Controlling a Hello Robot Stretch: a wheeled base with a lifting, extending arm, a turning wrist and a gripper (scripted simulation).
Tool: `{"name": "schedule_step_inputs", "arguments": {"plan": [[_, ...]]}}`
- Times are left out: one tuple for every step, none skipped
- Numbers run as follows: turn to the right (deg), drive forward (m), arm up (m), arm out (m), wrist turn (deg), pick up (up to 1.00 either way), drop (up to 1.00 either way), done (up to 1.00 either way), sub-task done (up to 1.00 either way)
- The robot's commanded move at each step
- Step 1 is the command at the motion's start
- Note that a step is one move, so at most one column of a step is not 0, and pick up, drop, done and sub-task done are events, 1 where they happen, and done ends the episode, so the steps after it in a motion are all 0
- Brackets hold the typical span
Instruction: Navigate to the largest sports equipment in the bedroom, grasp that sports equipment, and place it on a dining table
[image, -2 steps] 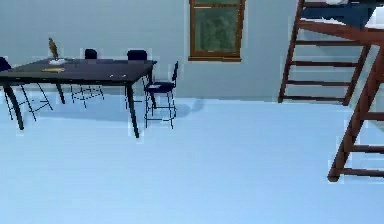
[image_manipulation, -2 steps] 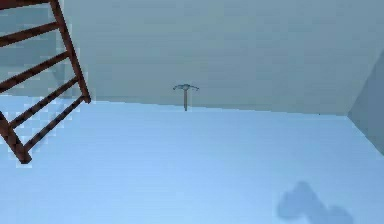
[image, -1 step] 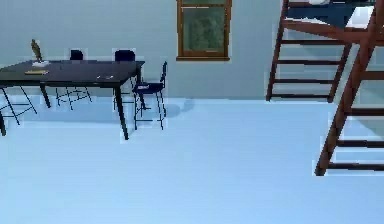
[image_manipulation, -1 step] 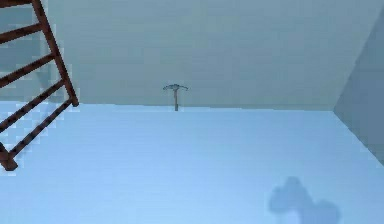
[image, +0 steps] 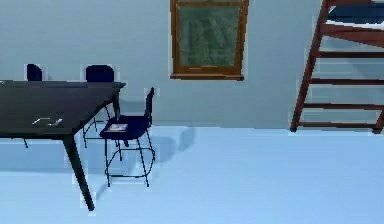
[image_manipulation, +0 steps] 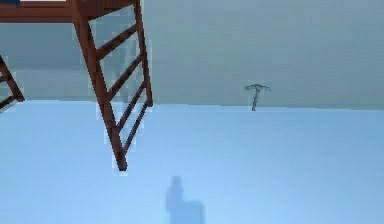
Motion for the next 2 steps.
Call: {"name": "schedule_step_inputs", "arguments": {"plan": [[0.0, 1.0, 0.0, 0.0, 0.0, 0.0, 0.0, 0.0, 0.0], [0.0, 0.1, 0.0, 0.0, 0.0, 0.0, 0.0, 0.0, 0.0]]}}
